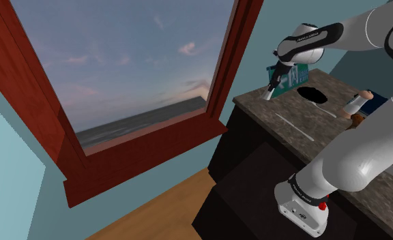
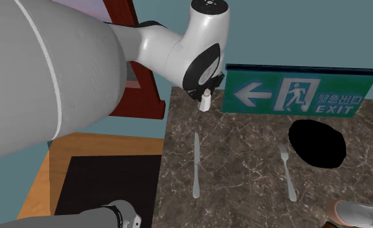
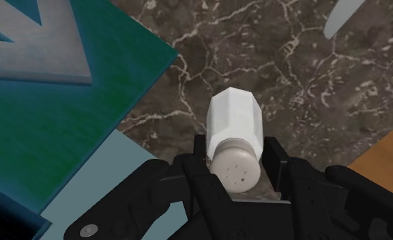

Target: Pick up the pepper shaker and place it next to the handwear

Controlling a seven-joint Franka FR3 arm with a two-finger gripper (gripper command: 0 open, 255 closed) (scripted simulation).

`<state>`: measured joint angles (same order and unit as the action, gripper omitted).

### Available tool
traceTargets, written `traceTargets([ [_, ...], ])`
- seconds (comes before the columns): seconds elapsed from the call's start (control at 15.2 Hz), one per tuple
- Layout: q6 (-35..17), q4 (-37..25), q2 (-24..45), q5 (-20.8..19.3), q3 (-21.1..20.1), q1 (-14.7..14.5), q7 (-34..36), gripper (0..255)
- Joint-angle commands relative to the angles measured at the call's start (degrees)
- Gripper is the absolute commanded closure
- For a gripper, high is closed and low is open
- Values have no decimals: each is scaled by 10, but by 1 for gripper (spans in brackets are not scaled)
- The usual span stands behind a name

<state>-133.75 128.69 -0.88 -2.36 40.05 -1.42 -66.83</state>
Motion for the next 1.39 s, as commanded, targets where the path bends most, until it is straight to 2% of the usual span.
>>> traceTargets([
  [0.0,15,-6,-12,-10,-1,0,7,255],
  [0.59,86,-45,-51,-38,-9,-1,27,255],
  [1.32,172,-106,-80,-53,-19,-2,37,255],
])
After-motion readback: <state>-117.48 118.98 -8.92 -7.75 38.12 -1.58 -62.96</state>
